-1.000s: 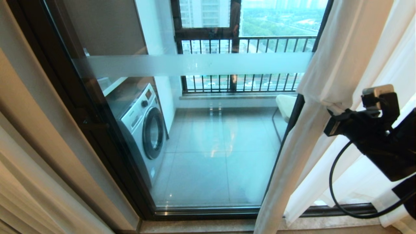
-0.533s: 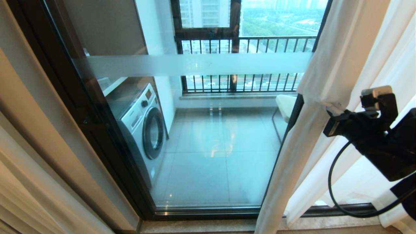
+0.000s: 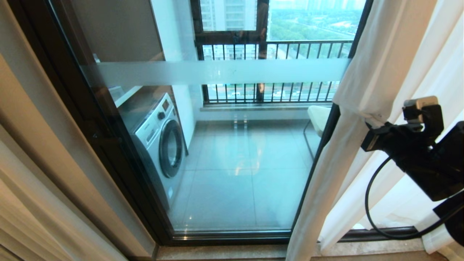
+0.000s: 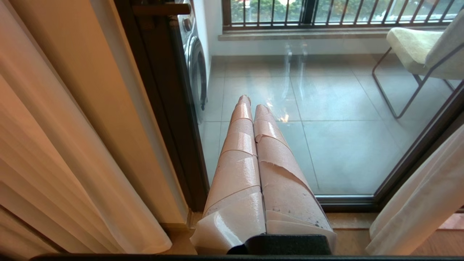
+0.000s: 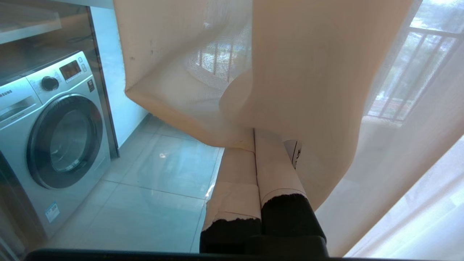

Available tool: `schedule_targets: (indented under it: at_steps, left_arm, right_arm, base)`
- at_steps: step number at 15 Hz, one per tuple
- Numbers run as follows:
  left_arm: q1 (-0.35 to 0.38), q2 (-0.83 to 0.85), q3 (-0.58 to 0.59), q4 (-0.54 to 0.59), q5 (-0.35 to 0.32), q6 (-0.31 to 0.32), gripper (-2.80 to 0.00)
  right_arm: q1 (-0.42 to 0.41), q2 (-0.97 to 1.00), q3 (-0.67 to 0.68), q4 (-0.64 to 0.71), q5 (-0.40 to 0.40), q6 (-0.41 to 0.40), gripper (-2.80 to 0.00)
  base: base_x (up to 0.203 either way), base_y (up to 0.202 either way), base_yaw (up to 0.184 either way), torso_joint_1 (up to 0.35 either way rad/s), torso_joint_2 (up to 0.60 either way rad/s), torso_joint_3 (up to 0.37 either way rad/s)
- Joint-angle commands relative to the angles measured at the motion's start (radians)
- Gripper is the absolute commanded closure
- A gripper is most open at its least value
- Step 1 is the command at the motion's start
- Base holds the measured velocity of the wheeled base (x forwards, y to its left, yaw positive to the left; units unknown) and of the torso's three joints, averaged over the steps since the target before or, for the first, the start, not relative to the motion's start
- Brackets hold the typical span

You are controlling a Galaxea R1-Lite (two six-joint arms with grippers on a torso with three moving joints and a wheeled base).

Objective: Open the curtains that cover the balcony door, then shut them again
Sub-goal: Pull the inner curtains open on both sides

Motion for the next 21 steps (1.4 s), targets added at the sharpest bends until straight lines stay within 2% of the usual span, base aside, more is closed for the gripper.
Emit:
schedule_targets:
  at_steps: [1, 7, 21]
  left_arm:
    - [0.0, 0.0, 0.0, 0.001, 0.001, 0.001, 0.0]
    - [0.0, 0.0, 0.0, 0.001, 0.001, 0.0, 0.0]
    - [0.0, 0.0, 0.0, 0.001, 0.001, 0.001, 0.0]
  right_arm:
    - [-0.001, 0.006, 0.001, -0.011, 0.0, -0.002, 0.0]
    - [-0.002, 0.002, 0.0, -0.012, 0.0, -0.001, 0.0]
    - [-0.004, 0.006, -0.019, -0.03, 0.0, 0.018, 0.0]
  base:
    - [0.0, 0.0, 0.0, 0.0, 0.0, 0.0]
    - [0.001, -0.032, 0.002, -0.003, 0.0, 0.001]
    - [0.0, -0.188, 0.003, 0.003, 0.0, 0.002]
